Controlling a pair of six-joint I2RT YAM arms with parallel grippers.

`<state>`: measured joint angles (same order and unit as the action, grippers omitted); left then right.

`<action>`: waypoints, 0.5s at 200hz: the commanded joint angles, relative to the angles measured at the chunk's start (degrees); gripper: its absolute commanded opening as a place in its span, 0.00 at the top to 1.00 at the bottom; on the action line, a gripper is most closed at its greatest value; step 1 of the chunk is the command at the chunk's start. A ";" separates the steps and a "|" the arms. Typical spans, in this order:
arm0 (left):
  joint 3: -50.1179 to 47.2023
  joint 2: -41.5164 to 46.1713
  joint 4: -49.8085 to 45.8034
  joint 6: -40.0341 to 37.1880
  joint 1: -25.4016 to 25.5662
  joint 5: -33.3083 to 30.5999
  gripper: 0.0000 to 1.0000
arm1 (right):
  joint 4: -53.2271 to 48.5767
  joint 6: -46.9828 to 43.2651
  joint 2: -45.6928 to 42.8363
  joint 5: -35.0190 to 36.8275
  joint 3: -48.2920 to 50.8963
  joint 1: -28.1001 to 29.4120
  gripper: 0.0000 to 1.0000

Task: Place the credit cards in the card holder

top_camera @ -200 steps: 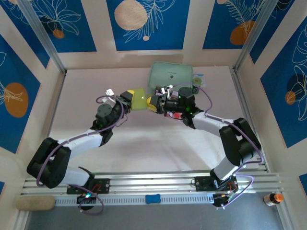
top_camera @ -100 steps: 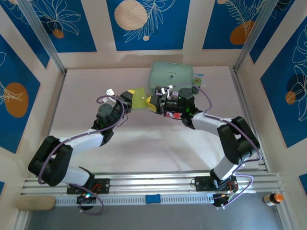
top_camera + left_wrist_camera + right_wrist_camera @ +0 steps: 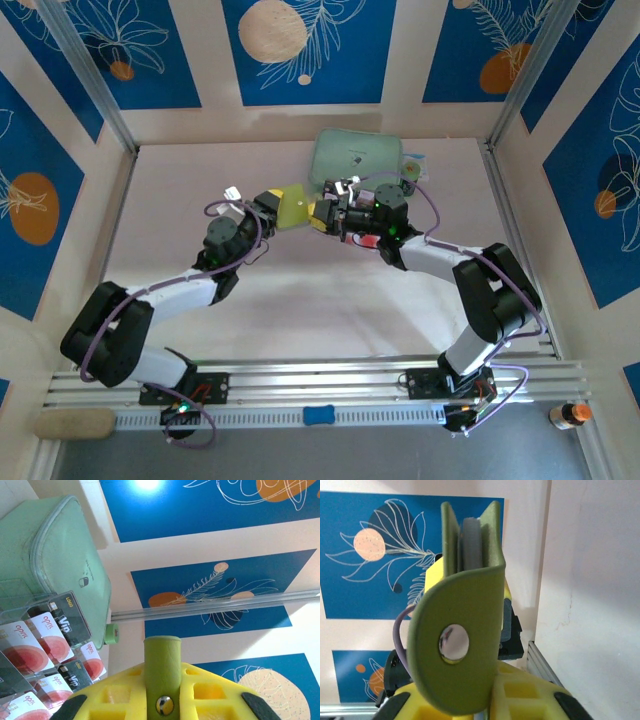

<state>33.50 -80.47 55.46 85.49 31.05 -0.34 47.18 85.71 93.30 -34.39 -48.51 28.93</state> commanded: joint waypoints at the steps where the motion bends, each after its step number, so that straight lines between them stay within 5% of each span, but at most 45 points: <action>1: 1.27 -0.83 2.83 0.36 1.27 1.45 1.00 | 1.58 -0.14 0.05 -1.99 0.96 0.35 0.99; 25: 0.75 -1.18 2.89 -0.36 1.25 1.96 0.99 | 0.89 -0.88 -0.30 -1.91 1.95 -0.18 1.00; 68: -3.54 1.16 0.18 -4.55 -0.14 3.26 0.39 | -7.64 -8.21 -2.95 -1.32 5.27 -0.63 1.00; 100: -6.26 7.15 -11.08 -11.31 -2.85 6.12 0.04 | -19.88 -17.59 -6.41 1.98 7.49 -0.39 1.00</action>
<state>28.51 -78.61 52.49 81.19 30.13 2.79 37.98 77.69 90.85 -34.37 -42.30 28.42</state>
